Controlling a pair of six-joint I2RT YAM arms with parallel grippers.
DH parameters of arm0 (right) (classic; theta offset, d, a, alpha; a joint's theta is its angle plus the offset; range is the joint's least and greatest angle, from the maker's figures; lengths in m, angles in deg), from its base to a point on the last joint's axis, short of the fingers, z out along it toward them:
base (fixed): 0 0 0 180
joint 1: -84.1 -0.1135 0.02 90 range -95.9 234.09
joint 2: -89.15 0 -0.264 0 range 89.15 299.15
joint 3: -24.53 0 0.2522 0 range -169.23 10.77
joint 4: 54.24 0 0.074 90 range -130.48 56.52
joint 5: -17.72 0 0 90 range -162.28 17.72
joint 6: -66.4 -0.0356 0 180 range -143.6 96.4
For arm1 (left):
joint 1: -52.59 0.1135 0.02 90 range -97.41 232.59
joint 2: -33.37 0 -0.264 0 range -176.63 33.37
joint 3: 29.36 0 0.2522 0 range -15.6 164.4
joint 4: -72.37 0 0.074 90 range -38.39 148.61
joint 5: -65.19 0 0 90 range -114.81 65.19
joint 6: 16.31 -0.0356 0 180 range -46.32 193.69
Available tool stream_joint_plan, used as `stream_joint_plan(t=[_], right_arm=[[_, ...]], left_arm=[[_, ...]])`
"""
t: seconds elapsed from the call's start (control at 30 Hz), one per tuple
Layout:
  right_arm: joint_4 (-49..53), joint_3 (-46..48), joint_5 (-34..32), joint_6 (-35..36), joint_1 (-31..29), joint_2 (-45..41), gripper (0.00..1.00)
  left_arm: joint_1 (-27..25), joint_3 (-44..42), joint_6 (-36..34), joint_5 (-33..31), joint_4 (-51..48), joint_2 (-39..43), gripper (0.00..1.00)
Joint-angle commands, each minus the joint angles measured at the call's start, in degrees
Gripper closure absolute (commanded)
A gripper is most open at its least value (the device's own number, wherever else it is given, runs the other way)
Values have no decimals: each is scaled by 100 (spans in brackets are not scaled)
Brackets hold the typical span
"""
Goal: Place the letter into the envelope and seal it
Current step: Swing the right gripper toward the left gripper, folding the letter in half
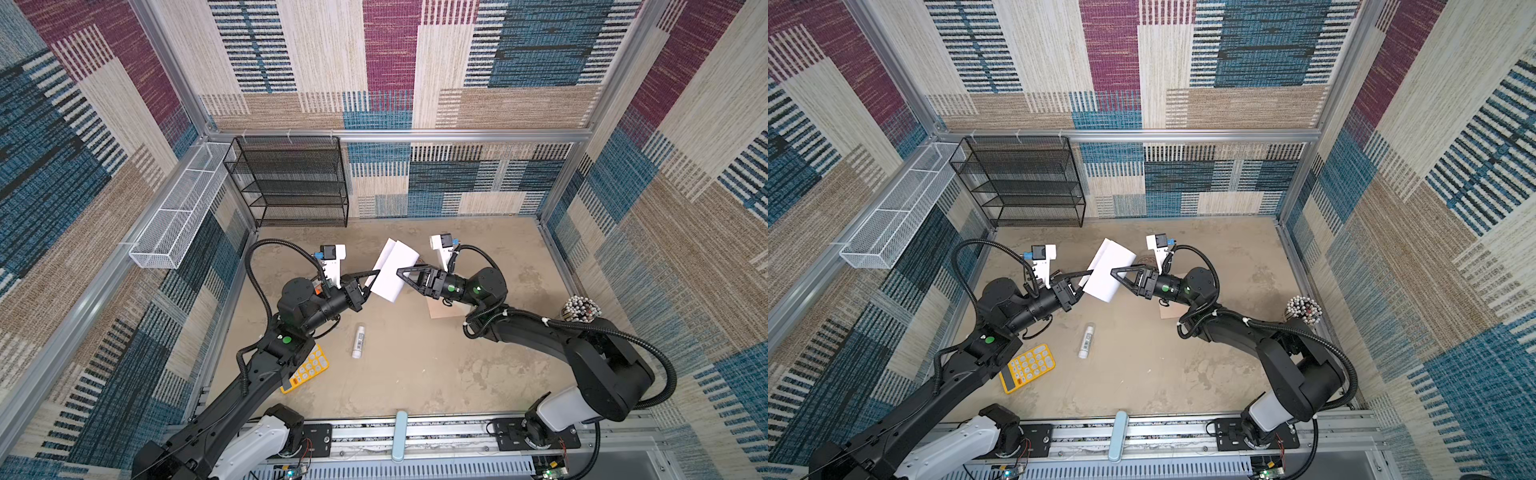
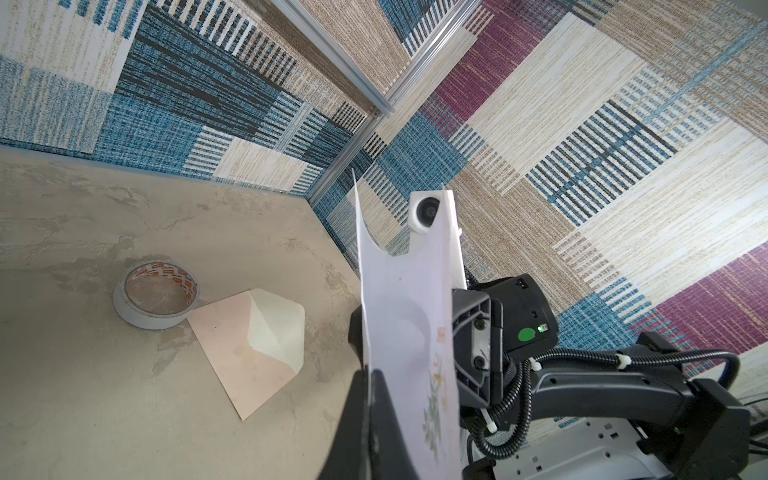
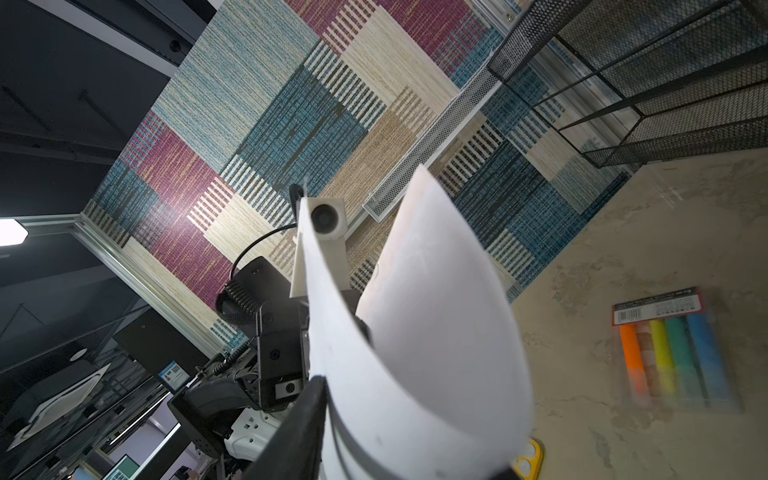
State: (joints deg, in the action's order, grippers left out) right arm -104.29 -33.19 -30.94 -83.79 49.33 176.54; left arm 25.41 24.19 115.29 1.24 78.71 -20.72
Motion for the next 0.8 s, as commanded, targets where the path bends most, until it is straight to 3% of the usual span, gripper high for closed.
stream_joint_plan(t=[0.0, 0.37, 0.57, 0.77], right_arm=[[-204, -51, -30, -115, -4, 6, 59], [-202, -83, -25, -108, -4, -11, 74], [-158, -161, 10, -105, -4, 1, 76], [-71, -173, 14, -34, -4, -34, 80]], left_arm=[[-7, -3, 51, 113, 180, 2, 100], [-12, 3, -51, 137, 78, 32, 100], [-13, 37, -142, 105, -42, 84, 100], [-11, 11, -223, 71, -168, 216, 79]])
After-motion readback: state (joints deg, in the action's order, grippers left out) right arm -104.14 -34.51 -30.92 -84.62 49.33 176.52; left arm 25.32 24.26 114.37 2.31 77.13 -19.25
